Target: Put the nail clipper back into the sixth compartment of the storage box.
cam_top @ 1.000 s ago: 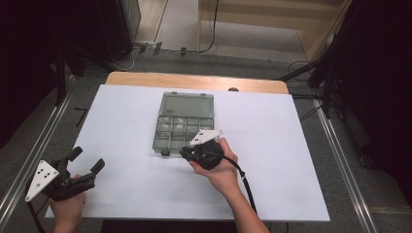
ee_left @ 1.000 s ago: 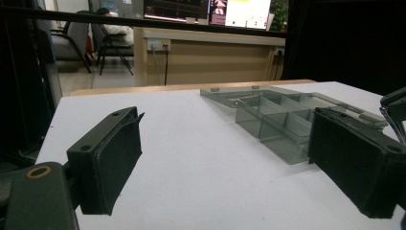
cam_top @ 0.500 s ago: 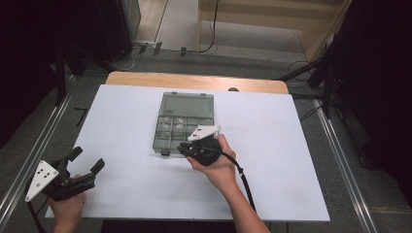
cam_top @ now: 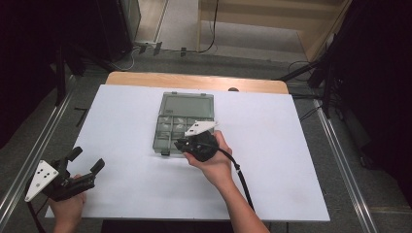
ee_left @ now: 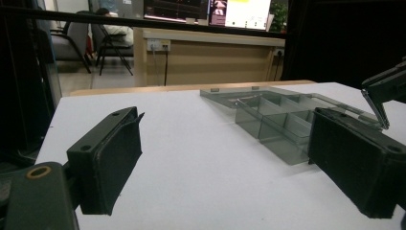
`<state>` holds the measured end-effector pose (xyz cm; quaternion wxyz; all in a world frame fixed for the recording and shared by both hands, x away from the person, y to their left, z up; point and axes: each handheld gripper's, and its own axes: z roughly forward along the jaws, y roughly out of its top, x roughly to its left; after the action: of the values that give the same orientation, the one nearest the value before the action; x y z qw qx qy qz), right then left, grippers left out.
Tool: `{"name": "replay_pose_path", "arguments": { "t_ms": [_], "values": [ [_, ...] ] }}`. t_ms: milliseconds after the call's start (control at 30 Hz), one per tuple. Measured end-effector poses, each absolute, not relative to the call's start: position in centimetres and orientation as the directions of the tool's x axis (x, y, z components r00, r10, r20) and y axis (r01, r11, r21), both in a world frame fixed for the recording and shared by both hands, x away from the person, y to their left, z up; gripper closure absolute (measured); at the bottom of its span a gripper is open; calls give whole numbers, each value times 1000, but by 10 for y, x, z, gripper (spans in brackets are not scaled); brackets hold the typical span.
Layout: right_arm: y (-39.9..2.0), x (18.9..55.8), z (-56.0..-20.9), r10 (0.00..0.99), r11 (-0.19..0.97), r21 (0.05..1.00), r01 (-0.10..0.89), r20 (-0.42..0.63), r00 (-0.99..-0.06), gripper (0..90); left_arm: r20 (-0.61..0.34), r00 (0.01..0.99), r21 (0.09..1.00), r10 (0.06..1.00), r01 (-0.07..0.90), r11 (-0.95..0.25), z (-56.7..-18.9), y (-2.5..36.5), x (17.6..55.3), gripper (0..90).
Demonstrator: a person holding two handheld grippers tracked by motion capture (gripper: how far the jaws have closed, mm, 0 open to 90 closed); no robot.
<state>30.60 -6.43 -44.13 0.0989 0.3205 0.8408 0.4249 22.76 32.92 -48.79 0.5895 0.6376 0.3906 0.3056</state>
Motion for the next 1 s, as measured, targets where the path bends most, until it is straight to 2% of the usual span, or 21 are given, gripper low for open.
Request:
{"name": "replay_pose_path", "arguments": {
  "t_ms": [1000],
  "values": [
    [-47, 334, -443, 670, 393, 777, 491, 124, -732, 824, -73, 508, 990, 858, 138, 3, -488, 330, 228, 107]
  ]
}}
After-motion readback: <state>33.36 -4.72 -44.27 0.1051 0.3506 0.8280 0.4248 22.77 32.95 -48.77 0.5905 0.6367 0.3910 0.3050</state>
